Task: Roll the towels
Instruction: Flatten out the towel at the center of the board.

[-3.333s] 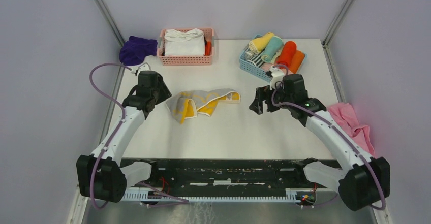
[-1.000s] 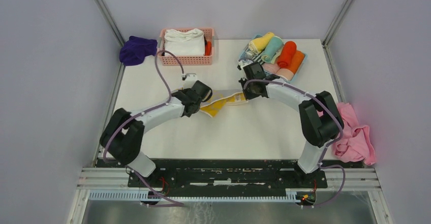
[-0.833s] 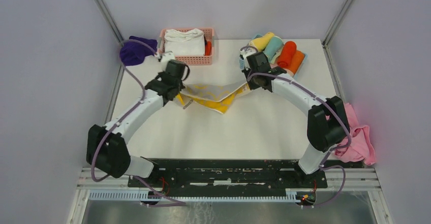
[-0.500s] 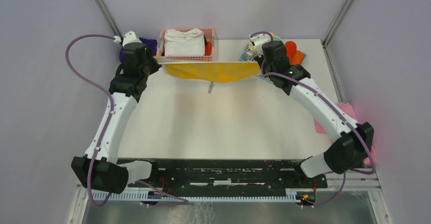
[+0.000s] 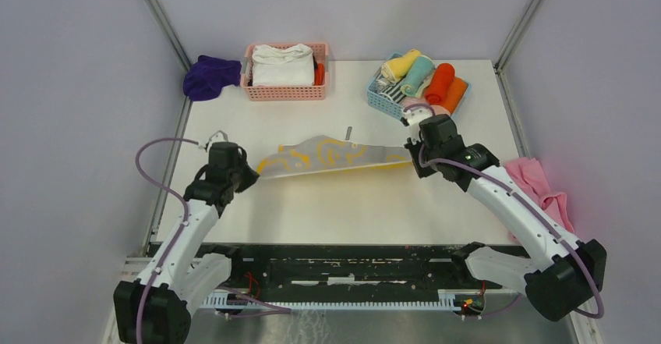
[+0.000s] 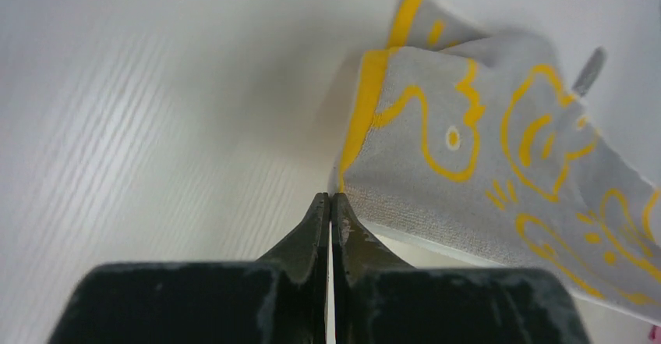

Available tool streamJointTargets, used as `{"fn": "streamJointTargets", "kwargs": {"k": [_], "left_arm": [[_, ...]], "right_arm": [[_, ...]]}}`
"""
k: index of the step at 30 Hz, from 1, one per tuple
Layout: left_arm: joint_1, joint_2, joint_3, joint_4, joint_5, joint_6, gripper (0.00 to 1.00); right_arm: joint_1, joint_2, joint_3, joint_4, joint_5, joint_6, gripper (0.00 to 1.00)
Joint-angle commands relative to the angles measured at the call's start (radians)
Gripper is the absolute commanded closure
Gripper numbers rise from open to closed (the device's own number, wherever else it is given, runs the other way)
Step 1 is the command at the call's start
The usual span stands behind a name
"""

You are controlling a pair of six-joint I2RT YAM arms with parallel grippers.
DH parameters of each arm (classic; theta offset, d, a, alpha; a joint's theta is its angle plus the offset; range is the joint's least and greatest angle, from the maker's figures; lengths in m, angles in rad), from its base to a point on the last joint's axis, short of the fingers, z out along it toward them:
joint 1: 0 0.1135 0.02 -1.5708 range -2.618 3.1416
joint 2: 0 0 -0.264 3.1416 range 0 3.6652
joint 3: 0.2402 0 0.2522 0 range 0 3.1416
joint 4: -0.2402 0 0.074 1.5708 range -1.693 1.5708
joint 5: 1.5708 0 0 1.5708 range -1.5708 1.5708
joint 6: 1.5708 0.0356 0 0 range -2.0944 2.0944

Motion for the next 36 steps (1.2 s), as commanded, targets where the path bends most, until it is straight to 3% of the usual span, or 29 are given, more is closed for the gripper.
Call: {"fn": "streamJointTargets", "kwargs": {"k": [1,5,7,11,12,15,19,25,29,36], "left_arm": [[0.01,-0.095,-0.154,0.013,0.018,-0.199,0.97],[0.01,-0.198,-0.177,-0.071,-0.067,-0.251,0.93],[0.009,-0.233,-0.159,-0.114,-0.113,-0.262,0.86],[0.009,-0.258,-0.09,-0.171,-0.136,-0.209,0.62],[0.009,-0.258,-0.069,-0.178,-0.139,-0.186,0.58],[0.009,-0.227,-0.01,-0.173,-0.135,-0.113,0.48],[0.009,-0.097,0.073,-0.131,-0.07,0.019,0.46],[-0.008,0.166,0.143,-0.012,0.105,0.068,0.46],[-0.025,0.352,0.228,0.065,0.119,0.101,0.47],[-0.024,0.71,0.49,0.013,0.02,0.262,0.48]], "right_arm": [[-0.004,0.023,-0.049,-0.162,-0.228,0.198,0.91],[-0.003,0.012,-0.061,-0.217,-0.425,0.308,0.79],[-0.004,-0.003,-0.079,-0.239,-0.494,0.356,0.71],[-0.004,-0.055,-0.095,-0.314,-0.483,0.397,0.62],[-0.003,-0.074,-0.096,-0.321,-0.477,0.4,0.55],[-0.005,-0.129,-0.107,-0.283,-0.391,0.419,0.49],[-0.004,-0.101,-0.097,-0.212,-0.208,0.414,0.44],[-0.009,0.078,-0.143,-0.009,-0.19,0.423,0.43],[-0.036,0.168,-0.117,0.067,-0.086,0.396,0.43],[-0.173,0.291,-0.093,0.12,-0.143,0.335,0.43]]}}
